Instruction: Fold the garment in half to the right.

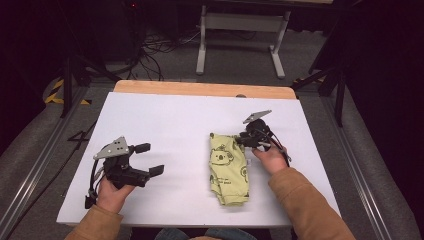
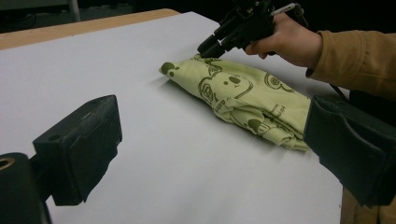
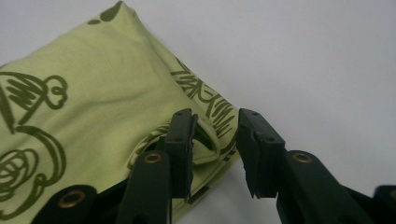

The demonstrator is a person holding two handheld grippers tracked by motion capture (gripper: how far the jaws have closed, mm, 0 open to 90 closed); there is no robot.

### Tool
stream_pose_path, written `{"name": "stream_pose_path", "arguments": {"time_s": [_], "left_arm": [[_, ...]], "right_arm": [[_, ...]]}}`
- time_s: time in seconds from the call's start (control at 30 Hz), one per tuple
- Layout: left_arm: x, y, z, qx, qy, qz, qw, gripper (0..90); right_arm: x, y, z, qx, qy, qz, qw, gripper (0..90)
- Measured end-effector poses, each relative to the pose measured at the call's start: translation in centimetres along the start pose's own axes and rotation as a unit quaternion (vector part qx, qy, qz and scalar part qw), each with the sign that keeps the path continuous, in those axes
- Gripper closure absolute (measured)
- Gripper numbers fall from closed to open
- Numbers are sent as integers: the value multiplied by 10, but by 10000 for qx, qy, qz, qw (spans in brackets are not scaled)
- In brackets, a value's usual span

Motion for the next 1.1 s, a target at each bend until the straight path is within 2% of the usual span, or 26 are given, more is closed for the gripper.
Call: {"name": "stream_pose_path", "arguments": {"time_s": [0.07, 0.1, 0.2, 0.3, 0.4, 0.47, 0.5, 0.7, 0.73, 0.8, 0.9, 1.0, 1.1], "left_arm": [[0, 0, 0, 13, -10, 13, 10000, 54], [0, 0, 0, 13, -8, 7, 10000, 54], [0, 1, 0, 28, -33, 9, 10000, 54], [1, 1, -1, 20, -8, -5, 10000, 54], [1, 2, -1, 25, -21, -22, 10000, 54], [1, 3, -1, 31, -23, -18, 10000, 54], [1, 3, -1, 34, -16, -29, 10000, 54], [2, 4, -2, 29, -34, -42, 10000, 54], [2, 4, -2, 37, -38, -27, 10000, 55], [2, 4, -2, 44, -49, -23, 10000, 55], [2, 4, -2, 37, -43, -12, 10000, 55], [2, 3, -3, 19, -12, 4, 10000, 54], [2, 2, -2, -1, -4, 20, 10000, 54]], "right_arm": [[0, 1, 1, -90, 43, 8, 10000, 843], [-1, 0, 0, -34, 34, 43, 10000, 878], [-2, -1, 0, 26, -30, 74, 10000, 884], [-3, -5, 1, 189, -65, 219, 9996, 886], [-2, -8, 7, 270, 20, 406, 9988, 888], [0, -6, 14, 166, 208, 494, 9984, 886], [0, -6, 14, 166, 208, 494, 9984, 886], [4, 0, 21, 98, 315, 482, 9983, 873], [5, 0, 22, 152, 314, 469, 9983, 817], [5, -1, 23, 193, 323, 478, 9981, 808], [8, -10, 27, 294, 441, 555, 9971, 800], [10, -18, 28, 274, 516, 649, 9962, 785], [12, -33, 26, 263, 508, 872, 9945, 709]]}}
Point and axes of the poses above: each handheld gripper's, and its own axes: y roughly forward along the jaws, x roughly out of its underside, z roughly to its right, the point moved 3 cm from there along y, roughly forward along the jaws, and after that the axes turned 12 degrees about -z, right-handed, at the moved point
